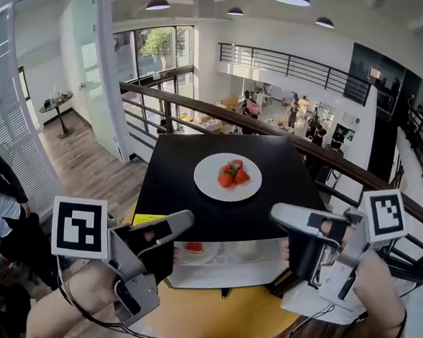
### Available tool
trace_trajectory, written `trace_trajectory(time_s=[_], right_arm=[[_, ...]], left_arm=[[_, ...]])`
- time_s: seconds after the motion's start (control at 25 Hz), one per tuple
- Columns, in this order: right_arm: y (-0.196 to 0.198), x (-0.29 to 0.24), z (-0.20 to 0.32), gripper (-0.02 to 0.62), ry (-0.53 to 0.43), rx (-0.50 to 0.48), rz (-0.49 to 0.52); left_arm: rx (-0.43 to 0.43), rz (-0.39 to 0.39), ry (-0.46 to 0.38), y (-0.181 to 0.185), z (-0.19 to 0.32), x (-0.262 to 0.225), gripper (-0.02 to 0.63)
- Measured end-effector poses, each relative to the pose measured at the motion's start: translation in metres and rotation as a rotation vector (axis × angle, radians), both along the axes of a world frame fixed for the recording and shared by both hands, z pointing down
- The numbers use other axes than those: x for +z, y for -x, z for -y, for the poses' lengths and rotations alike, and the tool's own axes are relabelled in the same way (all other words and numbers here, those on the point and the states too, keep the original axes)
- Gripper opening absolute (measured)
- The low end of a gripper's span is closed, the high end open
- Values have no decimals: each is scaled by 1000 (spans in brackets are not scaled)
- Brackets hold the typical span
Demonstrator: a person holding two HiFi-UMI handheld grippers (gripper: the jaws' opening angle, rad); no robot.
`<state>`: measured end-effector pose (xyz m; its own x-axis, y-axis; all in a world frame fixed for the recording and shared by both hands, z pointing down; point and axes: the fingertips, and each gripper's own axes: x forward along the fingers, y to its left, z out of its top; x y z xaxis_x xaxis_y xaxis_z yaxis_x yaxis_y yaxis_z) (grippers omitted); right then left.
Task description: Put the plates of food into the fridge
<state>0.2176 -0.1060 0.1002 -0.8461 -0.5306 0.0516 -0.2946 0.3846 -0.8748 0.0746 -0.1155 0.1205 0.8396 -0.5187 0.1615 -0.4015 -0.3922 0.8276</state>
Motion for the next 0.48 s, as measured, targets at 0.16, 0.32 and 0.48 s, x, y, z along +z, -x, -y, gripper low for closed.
trace_trajectory(time_s=[0.16,0.32,0.48], right_arm=[[-14,12,47,33,101,11,-81],[-31,14,83,90,161,-20,-172],[-41,23,105,120,211,-75,-218]], left_arm=[[64,133,17,0,36,1,33],[104,227,69,4,74,7,94],[106,252,182,-1,97,20,109]])
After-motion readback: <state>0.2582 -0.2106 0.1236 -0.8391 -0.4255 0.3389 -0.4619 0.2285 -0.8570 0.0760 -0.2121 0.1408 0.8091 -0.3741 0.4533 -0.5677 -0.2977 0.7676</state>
